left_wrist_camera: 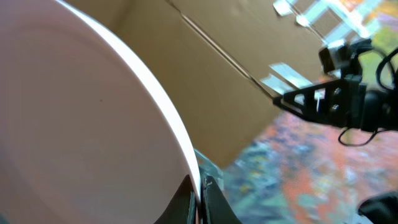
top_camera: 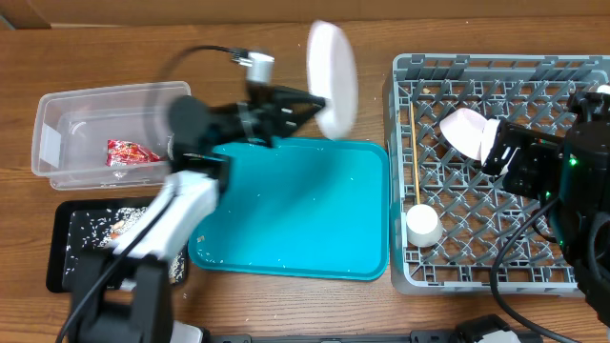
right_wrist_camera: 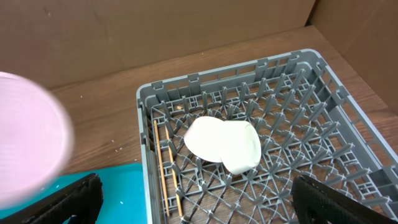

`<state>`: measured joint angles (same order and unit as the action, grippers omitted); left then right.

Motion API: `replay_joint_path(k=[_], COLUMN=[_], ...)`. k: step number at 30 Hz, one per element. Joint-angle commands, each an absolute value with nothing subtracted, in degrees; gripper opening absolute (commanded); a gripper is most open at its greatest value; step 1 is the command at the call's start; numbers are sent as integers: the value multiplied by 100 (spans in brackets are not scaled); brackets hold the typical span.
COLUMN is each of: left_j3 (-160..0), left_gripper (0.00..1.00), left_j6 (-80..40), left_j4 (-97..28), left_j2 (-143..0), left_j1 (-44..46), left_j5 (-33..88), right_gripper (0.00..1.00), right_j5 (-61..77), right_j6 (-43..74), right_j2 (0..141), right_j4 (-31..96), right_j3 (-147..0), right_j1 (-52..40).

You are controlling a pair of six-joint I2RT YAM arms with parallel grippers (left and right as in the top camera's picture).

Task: Sort waste into correct bins and load items into the dishwasher
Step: 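Carry the plate with left gripper and stand it in the rack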

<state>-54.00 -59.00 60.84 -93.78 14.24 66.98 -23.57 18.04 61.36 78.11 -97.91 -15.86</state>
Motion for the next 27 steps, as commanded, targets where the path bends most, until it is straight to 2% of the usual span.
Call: replay_joint_path(k=[1, 9, 14, 18, 20, 22, 23, 24, 25, 27], left_j3=[-5714, -5961, -5961, -5961, -5961, -5961, -5961, -5966, -5979, -6023], left_gripper=[4, 4, 4, 5, 18, 49, 59, 92, 100, 100], left_j6=[-6455, -6504, -6733, -6608, -6523, -6429, -6370, -6344, -6342, -6287], left_j4=[6692, 6600, 6490, 5745, 5446, 5413, 5417, 5428, 5424, 5422], left_j2=[-9824, -10654, -10943, -10951, -10951, -10951, -10949, -10945, -10938, -10932], left_j1=[2130, 3070, 3258, 3269, 3267, 3258, 3245, 3234, 3216, 3170], left_j5=[6270, 5260, 4724, 4322, 4187, 4193, 4202, 4202, 4195, 4211], right_gripper=[100, 100, 100, 100, 100, 100, 100, 100, 100, 100], right_j5=[-2438, -2440, -2438, -2438, -2440, -2438, -2438, -2438, -2440, -2438], right_j6=[1848, 1848, 1848, 1848, 1848, 1848, 1848, 1848, 1848, 1848], right_j2=[6128, 6128, 6128, 6128, 6128, 6128, 6128, 6125, 6125, 6128], right_j4=[7797, 7795, 7795, 7795, 7795, 7797, 7795, 7795, 7797, 7795], right_j3=[-9843, -9843, -9843, -9843, -9843, -9843, -9843, -9843, -9843, -9843], right_j1=[-1601, -1601, -1601, -1601, -1601, -1601, -1601, -1601, -1601, -1601])
